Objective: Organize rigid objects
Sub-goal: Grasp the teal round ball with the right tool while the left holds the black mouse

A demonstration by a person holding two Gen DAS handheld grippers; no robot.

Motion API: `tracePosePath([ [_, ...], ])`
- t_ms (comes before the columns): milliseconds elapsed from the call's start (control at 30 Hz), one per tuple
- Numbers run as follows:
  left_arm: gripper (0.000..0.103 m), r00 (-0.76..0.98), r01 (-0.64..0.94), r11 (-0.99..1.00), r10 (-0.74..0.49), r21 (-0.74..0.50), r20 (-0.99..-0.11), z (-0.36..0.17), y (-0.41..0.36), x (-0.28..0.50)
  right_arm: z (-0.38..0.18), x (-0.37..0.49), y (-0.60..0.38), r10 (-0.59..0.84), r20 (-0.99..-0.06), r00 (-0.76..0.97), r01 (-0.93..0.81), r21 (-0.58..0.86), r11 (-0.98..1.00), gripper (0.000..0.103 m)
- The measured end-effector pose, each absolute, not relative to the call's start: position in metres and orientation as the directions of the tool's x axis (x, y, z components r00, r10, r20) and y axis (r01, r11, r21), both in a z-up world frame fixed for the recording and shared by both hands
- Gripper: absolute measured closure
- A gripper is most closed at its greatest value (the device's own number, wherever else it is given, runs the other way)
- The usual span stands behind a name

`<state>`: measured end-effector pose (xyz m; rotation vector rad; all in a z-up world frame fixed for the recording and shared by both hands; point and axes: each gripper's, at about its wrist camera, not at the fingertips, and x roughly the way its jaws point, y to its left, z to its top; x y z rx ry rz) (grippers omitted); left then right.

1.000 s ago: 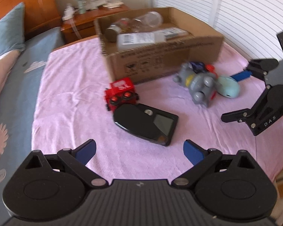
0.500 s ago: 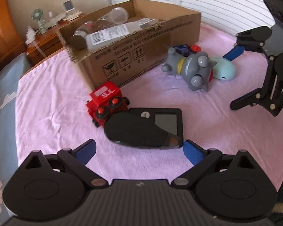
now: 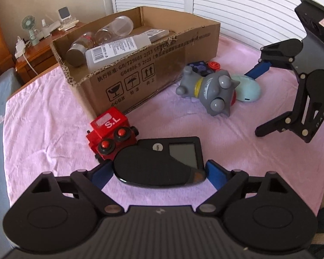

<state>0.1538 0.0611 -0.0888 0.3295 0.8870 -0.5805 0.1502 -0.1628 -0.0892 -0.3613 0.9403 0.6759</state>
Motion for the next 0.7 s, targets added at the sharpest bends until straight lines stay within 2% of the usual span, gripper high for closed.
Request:
tracePosePath([
  [167, 0.014, 0.468, 0.602, 0.799, -0.362, -0.009, -0.806, -0.086, 0.064, 0.141, -0.089, 0.150, -0.163, 0.372, -0.834, 0.408, -0.672, 0.002, 0.740, 0.000],
  [333, 0.014, 0.470, 0.598, 0.801, -0.339, 0.011, -0.815, -0.087, 0.062, 0.130, -0.089, 0.150, -0.162, 0.369, -0.833, 0.412, -0.666, 0.001, 0.746, 0.000],
  [567, 0.014, 0.406, 0.582, 0.812, -0.329, -0.036, -0.853, -0.089, 0.062, 0.114, -0.089, 0.144, -0.162, 0.362, -0.835, 0.414, -0.659, -0.001, 0.752, 0.000],
  [700, 0.008, 0.414, 0.599, 0.800, -0.316, -0.006, -0.853, -0.091, 0.061, 0.106, -0.089, 0.143, -0.162, 0.363, -0.834, 0.415, -0.660, -0.001, 0.752, 0.000],
])
